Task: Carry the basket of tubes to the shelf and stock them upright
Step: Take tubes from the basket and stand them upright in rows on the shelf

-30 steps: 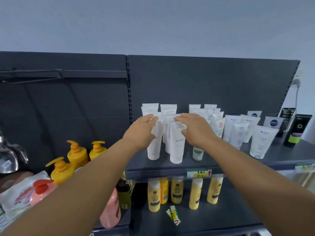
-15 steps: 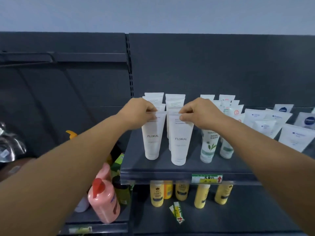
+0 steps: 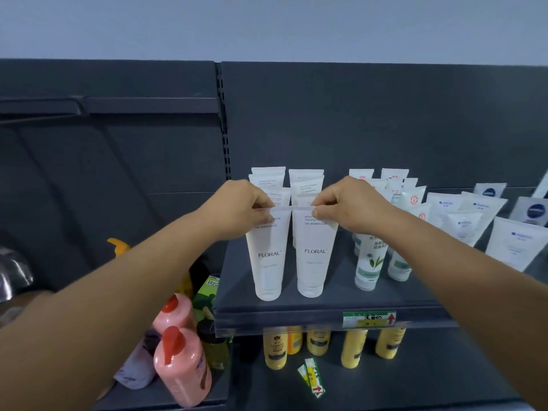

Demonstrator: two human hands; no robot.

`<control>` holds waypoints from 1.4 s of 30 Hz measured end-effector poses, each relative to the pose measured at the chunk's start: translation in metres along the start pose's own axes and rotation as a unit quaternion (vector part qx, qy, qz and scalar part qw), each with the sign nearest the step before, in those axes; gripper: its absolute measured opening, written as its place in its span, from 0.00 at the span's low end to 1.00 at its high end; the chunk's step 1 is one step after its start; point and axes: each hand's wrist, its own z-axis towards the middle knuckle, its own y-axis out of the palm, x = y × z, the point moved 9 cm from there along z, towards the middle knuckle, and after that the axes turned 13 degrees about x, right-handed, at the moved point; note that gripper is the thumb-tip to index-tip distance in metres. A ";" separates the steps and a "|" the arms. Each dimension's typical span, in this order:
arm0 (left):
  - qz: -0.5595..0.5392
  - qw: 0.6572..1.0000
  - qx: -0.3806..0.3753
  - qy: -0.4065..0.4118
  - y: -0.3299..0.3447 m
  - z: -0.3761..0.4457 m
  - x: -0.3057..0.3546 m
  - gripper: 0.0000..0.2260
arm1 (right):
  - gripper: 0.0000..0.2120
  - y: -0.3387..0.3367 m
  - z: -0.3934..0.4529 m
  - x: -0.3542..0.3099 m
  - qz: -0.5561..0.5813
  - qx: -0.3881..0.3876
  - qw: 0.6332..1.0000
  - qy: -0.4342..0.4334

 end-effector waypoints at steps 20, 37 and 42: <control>0.090 0.992 -0.079 0.047 0.029 0.070 -0.013 0.13 | 0.07 0.003 0.058 0.019 -0.064 -0.049 0.997 0.015; 0.039 0.996 -0.083 0.021 0.025 0.071 -0.015 0.16 | 0.03 0.018 0.063 0.005 -0.068 -0.071 0.995 -0.022; 0.028 0.996 -0.075 0.027 0.025 0.075 -0.013 0.06 | 0.14 0.019 0.065 0.007 -0.070 -0.103 0.992 0.000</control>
